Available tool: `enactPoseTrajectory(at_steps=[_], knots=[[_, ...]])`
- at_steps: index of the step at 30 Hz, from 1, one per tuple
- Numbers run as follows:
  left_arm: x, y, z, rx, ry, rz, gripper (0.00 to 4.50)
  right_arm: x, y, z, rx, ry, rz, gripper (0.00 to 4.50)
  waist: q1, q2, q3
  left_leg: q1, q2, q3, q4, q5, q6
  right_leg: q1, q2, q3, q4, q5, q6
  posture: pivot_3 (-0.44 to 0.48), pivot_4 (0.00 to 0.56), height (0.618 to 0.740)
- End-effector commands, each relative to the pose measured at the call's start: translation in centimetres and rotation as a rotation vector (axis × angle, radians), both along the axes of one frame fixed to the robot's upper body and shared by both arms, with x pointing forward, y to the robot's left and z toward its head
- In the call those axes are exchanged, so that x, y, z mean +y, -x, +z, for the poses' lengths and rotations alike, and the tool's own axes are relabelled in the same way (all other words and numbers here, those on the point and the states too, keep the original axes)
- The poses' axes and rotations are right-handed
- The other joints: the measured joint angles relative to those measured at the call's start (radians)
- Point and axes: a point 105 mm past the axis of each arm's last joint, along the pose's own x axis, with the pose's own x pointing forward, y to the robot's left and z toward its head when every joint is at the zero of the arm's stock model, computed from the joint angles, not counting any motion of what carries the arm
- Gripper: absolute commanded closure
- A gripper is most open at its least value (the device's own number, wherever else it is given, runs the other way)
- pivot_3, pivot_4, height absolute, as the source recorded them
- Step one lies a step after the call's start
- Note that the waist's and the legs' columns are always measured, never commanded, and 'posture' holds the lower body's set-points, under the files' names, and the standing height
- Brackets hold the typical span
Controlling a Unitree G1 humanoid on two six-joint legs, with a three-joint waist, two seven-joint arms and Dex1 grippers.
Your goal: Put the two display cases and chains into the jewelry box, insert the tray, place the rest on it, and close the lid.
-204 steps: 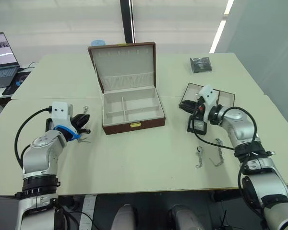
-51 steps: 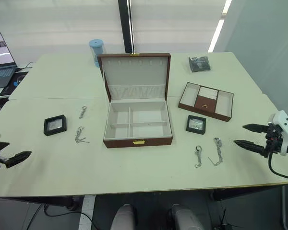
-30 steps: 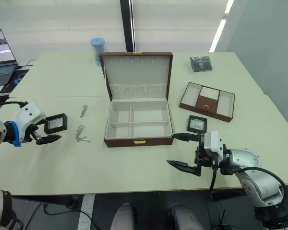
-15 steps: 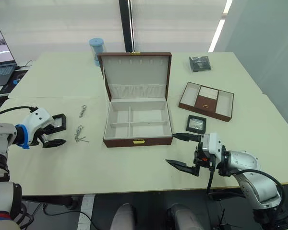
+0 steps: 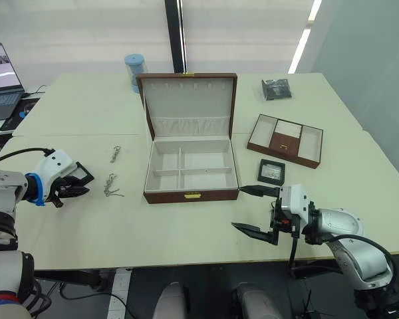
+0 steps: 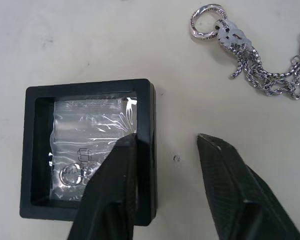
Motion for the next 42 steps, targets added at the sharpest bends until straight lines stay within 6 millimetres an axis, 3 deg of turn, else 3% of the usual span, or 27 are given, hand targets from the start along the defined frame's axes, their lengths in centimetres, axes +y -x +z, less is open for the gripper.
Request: enactPoseTrajectory(at_steps=[1, 3, 13, 25, 29, 33, 42], knots=[[-0.1, 0.1, -0.2, 0.010, 0.002, 0.000, 4.06, 0.0, 0.3, 0.7, -0.022, -0.007, 0.027, 0.00, 0.000, 0.000, 0.000, 0.000, 0.000, 0.000, 0.000, 0.000, 0.000, 0.000, 0.000, 0.000, 0.000, 0.000, 0.000, 0.000, 0.150, 0.740], [-0.1, 0.1, -0.2, 0.010, 0.004, 0.004, 4.48, -0.1, 0.3, 0.6, -0.017, -0.001, 0.028, 0.00, 0.000, 0.000, 0.000, 0.000, 0.000, 0.000, 0.001, 0.000, 0.000, 0.000, 0.000, 0.000, 0.001, 0.000, 0.000, 0.000, 0.150, 0.740], [0.3, 0.9, 0.4, -0.017, -0.005, 0.003, 4.48, -0.5, 0.0, 0.5, 0.000, -0.003, 0.024, 0.00, -0.001, 0.000, 0.000, 0.000, 0.000, 0.000, 0.002, 0.000, 0.000, 0.000, 0.000, 0.001, 0.001, 0.000, 0.000, 0.000, 0.150, 0.740], [-3.9, 2.0, 5.4, -0.056, -0.061, -0.183, 4.48, -1.7, -0.3, 2.9, -0.005, -0.013, -0.021, 0.00, 0.000, 0.000, 0.000, -0.001, 0.001, -0.001, 0.003, 0.000, 0.000, 0.001, -0.004, 0.001, 0.001, 0.000, 0.000, 0.000, 0.150, 0.740], [-7.1, 1.7, 8.4, -0.096, -0.061, -0.265, 4.48, -2.5, -0.6, 3.8, 0.009, -0.021, -0.070, 0.00, 0.003, -0.001, 0.001, -0.001, 0.000, -0.002, 0.003, 0.000, 0.000, 0.001, -0.004, 0.001, 0.001, 0.000, 0.000, 0.000, 0.150, 0.740], [-11.9, 1.1, 10.5, -0.139, -0.021, -0.422, 4.48, -3.2, -0.9, 3.9, 0.014, -0.009, -0.127, 0.00, 0.003, -0.001, 0.001, -0.002, -0.001, -0.002, 0.003, 0.000, 0.000, 0.001, 0.000, 0.001, 0.001, 0.000, 0.000, 0.000, 0.150, 0.740], [-20.4, -0.7, 9.9, -0.116, 0.033, -0.684, 4.48, -5.3, -1.2, 3.6, 0.004, -0.016, -0.282, 0.00, 0.001, -0.001, 0.001, -0.002, -0.002, -0.001, 0.004, 0.000, 0.000, 0.000, 0.003, 0.003, 0.001, 0.000, 0.000, 0.000, 0.150, 0.740]])
